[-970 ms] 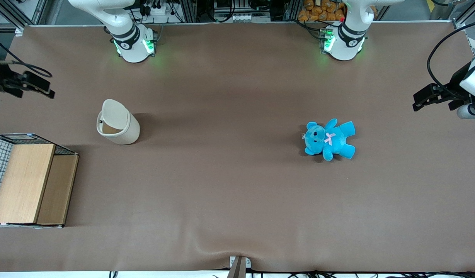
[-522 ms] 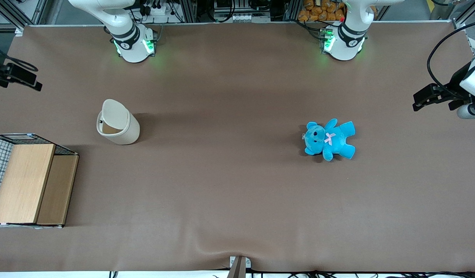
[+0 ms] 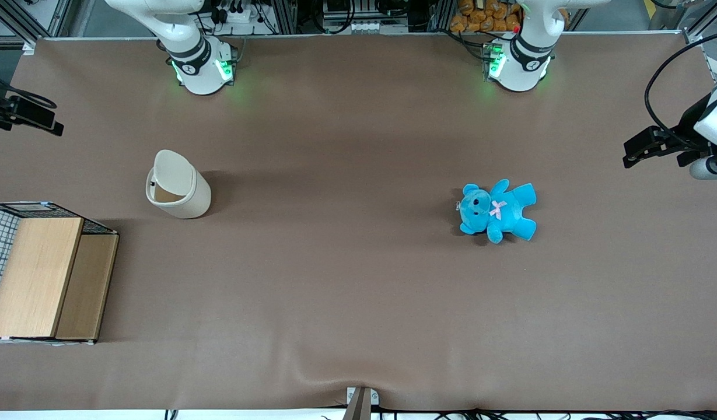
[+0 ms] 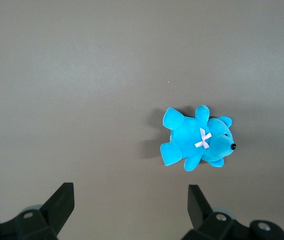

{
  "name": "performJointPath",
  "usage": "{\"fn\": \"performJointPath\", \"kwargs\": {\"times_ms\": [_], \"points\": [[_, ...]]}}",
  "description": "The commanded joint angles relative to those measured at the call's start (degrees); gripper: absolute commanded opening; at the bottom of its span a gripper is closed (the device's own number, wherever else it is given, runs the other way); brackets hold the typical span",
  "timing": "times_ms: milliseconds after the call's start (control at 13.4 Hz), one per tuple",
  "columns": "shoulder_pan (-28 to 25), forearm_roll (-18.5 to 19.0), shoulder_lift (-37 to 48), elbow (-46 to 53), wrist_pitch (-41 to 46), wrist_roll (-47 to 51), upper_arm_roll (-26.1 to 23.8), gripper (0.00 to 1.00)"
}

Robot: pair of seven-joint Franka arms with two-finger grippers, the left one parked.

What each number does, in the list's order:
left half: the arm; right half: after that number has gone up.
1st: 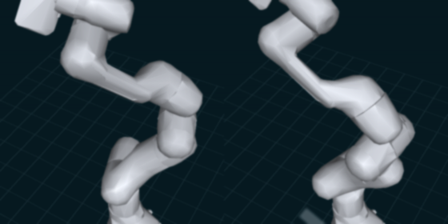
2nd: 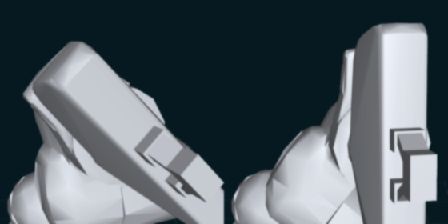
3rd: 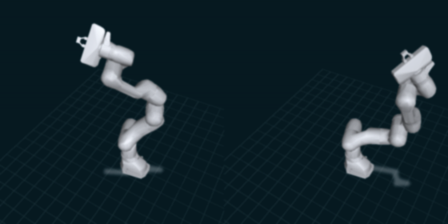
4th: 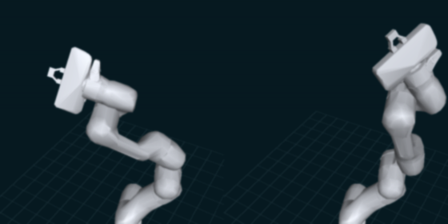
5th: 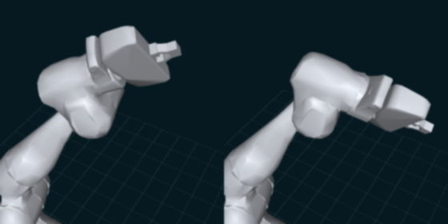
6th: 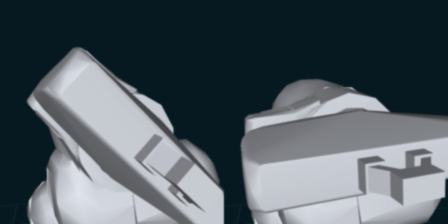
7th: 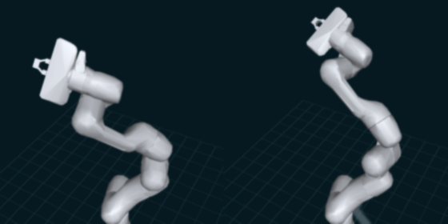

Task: Open trash can with right arm

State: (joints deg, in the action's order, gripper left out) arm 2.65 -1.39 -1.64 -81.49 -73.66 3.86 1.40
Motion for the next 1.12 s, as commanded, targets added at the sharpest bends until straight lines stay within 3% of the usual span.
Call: {"fn": "performJointPath", "kwargs": {"times_ms": [0, 1045], "points": [[1.9, 0.7, 0.4, 0.8, 0.6, -0.9, -1.1, 1.00], [0.2, 0.3, 0.5, 0.7, 0.9, 0.7, -1.1, 1.00]]}}
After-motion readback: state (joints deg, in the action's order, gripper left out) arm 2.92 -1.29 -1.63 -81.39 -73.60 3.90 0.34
